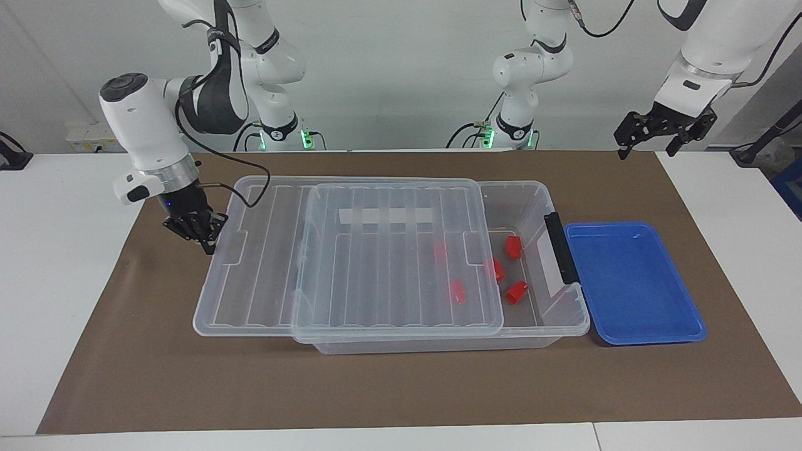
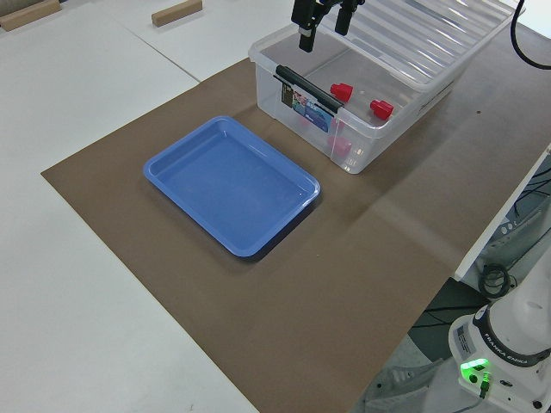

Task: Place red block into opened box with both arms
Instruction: 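Withdraw the left gripper while the right gripper reaches the lid edge, then slide the clear lid back over the box with the right gripper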

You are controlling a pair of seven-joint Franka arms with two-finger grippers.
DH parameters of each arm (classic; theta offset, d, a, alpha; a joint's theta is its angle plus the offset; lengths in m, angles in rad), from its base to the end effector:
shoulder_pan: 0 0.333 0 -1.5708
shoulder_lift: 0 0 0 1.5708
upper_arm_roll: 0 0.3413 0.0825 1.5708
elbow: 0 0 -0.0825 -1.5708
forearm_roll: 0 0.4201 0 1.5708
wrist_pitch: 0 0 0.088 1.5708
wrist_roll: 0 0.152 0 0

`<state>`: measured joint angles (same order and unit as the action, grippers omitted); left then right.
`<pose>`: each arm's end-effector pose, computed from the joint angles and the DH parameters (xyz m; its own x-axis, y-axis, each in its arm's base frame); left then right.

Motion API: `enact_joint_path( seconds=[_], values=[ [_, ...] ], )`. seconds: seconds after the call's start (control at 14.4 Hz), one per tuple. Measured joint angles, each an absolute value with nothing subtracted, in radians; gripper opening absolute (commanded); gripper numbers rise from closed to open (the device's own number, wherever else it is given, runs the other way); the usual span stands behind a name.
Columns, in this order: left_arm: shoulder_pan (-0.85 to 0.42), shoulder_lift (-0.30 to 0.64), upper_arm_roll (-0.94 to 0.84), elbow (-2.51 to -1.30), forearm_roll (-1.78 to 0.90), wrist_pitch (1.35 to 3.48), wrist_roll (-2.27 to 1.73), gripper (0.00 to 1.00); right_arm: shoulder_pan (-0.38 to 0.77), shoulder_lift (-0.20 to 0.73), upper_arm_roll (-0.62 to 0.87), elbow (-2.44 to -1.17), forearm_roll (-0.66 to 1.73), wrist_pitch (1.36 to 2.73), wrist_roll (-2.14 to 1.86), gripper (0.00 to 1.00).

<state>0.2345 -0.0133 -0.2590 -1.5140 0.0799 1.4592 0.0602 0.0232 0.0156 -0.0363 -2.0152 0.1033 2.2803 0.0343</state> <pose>0.5731 -0.0022 0.6319 0.9961 -0.0753 -0.0465 -0.0789 -0.9936 -0.0804 0.6238 -0.0021 0.4351 0.9639 -0.1137 0.2406 -0.0919 -0.9907 -0.1002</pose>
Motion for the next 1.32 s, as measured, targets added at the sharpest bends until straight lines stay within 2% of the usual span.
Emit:
enact_joint_path(
  seconds=[0.84, 1.32],
  values=[
    [0.091, -0.014, -0.288, -1.514, 0.059, 1.561, 0.058, 1.00, 0.195, 0.016, -0.035, -2.031, 0.104, 2.280, 0.034, 0.00],
    [0.085, -0.014, -0.283, -1.518, 0.059, 1.562, 0.059, 1.00, 0.229, 0.016, -0.035, -2.032, 0.104, 2.280, 0.034, 0.00]
  ],
)
